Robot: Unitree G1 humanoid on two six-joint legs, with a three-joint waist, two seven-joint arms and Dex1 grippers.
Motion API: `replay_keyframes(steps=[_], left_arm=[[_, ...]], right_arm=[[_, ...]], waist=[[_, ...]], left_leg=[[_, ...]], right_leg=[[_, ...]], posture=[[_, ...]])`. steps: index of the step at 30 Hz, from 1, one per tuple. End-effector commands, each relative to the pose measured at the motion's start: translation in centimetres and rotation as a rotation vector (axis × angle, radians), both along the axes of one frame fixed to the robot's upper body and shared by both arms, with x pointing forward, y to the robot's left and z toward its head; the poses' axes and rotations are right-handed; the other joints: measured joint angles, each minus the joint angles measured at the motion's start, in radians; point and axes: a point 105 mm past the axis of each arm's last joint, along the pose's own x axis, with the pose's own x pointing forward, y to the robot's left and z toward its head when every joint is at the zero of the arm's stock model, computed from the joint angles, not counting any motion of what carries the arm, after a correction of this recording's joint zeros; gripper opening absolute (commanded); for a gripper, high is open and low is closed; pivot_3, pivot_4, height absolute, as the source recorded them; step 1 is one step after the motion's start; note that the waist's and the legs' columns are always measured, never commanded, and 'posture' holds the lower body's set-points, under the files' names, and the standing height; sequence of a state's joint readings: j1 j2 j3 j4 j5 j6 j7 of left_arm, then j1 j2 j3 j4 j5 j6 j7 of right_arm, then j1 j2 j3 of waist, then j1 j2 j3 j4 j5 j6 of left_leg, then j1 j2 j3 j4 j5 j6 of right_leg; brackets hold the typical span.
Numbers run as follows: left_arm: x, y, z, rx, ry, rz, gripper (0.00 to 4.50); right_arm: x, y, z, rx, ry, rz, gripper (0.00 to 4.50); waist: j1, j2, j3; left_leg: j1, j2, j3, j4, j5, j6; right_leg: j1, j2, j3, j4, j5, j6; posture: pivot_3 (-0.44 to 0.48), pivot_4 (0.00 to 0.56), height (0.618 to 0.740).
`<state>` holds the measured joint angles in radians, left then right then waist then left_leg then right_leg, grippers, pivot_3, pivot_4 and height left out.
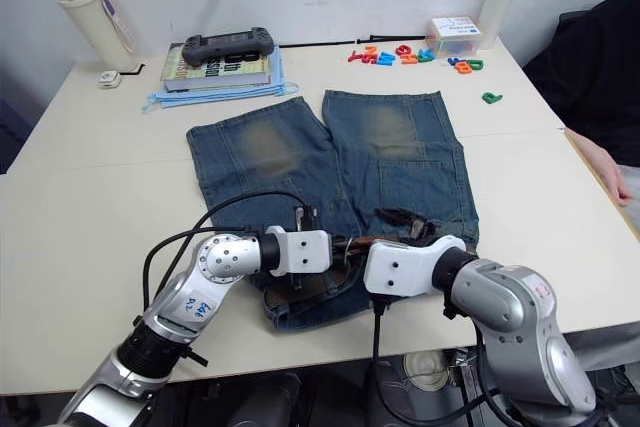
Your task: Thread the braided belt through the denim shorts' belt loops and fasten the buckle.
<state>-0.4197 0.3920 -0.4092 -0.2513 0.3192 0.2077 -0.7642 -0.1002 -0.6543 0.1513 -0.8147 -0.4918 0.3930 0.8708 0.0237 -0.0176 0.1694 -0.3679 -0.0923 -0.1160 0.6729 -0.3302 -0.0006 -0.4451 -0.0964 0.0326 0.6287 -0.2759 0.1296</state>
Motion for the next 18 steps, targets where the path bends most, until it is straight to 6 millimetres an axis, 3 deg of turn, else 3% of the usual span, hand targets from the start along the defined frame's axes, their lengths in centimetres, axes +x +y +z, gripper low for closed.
replay_keyframes(steps=[1,3,4,12,18], left_arm=[[-0.7,-0.6,0.4,-0.01,-0.021,-0.043,0.0],[-0.7,-0.6,0.4,-0.008,-0.023,-0.044,0.0],[-0.7,-0.6,0.4,-0.008,-0.024,-0.044,0.0],[-0.5,-0.6,1.0,-0.013,-0.092,-0.058,0.0],[-0.3,0.6,2.5,-0.145,-0.037,-0.019,2.38]], right_arm=[[0.2,0.2,0.8,-0.014,-0.059,-0.001,1.24],[0.3,0.3,0.7,-0.017,-0.059,0.003,0.22],[0.3,0.4,0.7,-0.02,-0.058,0.006,0.04],[0.3,0.9,0.5,-0.014,-0.05,0.018,0.04],[0.2,0.7,0.6,-0.015,-0.052,0.008,0.0]], waist=[[0.0,0.0,0.0],[0.0,0.0,0.0],[0.0,0.0,0.0],[0.0,0.0,0.0],[0.0,0.0,0.0]], left_leg=[[0.0,0.0,0.0,0.0,0.0,0.0],[0.0,0.0,0.0,0.0,0.0,0.0],[0.0,0.0,0.0,0.0,0.0,0.0],[0.0,0.0,0.0,0.0,0.0,0.0],[0.0,0.0,0.0,0.001,0.0,0.0]], right_leg=[[0.0,0.0,0.0,0.0,0.0,0.0],[0.0,0.0,0.0,0.0,0.0,0.0],[0.0,0.0,0.0,0.0,0.0,0.0],[0.0,0.0,0.0,0.0,0.0,0.0],[0.0,0.0,0.0,0.0,0.0,0.0]], posture=[[0.0,0.15,0.707],[0.0,0.15,0.707],[0.0,0.15,0.707],[0.0,0.15,0.707],[0.0,0.15,0.707]])
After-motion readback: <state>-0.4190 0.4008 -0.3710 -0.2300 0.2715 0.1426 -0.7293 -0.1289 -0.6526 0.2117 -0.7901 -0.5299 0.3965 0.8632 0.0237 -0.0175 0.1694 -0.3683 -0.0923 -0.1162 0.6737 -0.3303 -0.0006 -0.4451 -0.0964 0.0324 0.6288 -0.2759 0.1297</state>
